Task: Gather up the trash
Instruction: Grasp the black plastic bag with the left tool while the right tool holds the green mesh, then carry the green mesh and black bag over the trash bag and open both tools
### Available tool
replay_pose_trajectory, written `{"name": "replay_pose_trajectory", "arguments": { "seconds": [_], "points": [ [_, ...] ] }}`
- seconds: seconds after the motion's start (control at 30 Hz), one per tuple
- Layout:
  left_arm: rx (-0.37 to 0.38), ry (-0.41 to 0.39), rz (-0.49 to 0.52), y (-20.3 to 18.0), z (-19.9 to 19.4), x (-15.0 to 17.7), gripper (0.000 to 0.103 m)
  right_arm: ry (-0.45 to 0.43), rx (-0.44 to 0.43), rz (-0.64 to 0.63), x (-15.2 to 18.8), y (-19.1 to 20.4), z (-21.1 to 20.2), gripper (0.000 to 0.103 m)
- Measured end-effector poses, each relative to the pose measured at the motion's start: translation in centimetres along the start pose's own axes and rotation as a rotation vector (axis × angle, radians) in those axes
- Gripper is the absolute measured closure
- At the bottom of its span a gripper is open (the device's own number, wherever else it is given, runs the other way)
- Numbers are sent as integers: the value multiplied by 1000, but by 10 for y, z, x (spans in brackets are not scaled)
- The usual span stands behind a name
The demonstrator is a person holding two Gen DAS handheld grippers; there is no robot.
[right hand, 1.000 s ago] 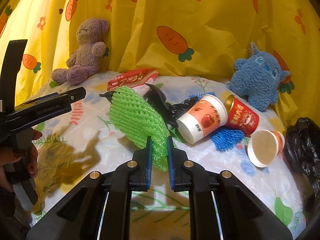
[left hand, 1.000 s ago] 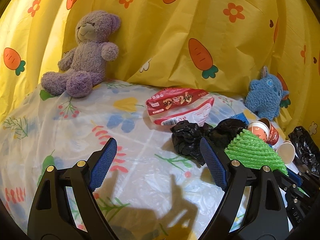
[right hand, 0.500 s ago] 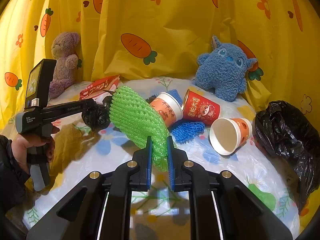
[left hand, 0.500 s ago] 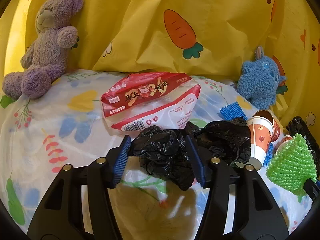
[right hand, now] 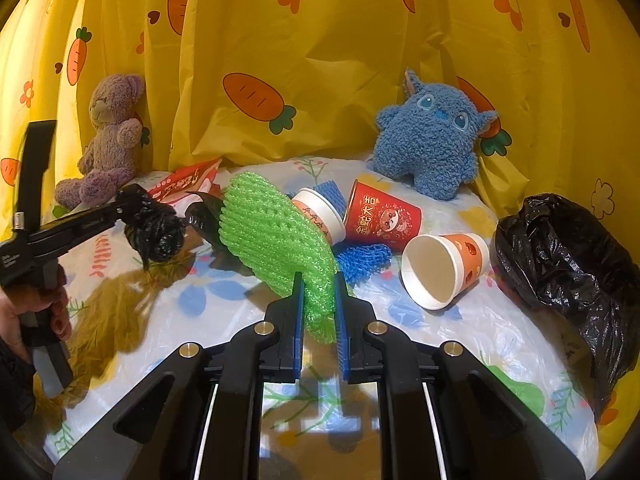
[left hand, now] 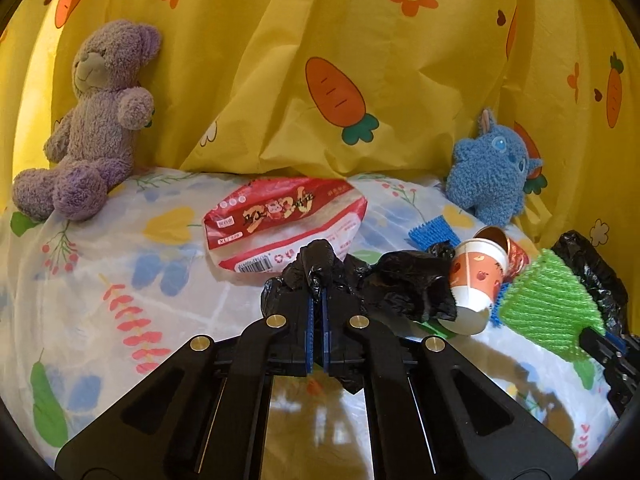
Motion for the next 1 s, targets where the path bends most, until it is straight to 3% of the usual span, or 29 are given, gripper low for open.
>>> {"name": "replay_pose_trajectory", "arguments": {
  "seconds": [0.23,0.4,0.67,1.0],
  "points": [
    [17,-102,1,-12,-63,-23,101,-37,17,23,-12,-7,-7,89],
    [66,-164,32,-33,-87,-47,101,-63,36,40,-20,-14,-14,89],
    [194,-183,111,-100,-83,-59,101,-100,103,87,-25,-42,-29,89],
    [411,-161,211,-218,-59,-53,101,-145,293,164,-24,-115,-51,89]
  ]
}}
Point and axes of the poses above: each gripper's, at about its wrist camera, not at the fingertips, and z roughly the way its jaws point, y to its left, x to its underside, the point moved 10 cm from there along z, roughly the way its jaws point, and after that the axes turned 2 degrees about -y, right-handed, at the moved point
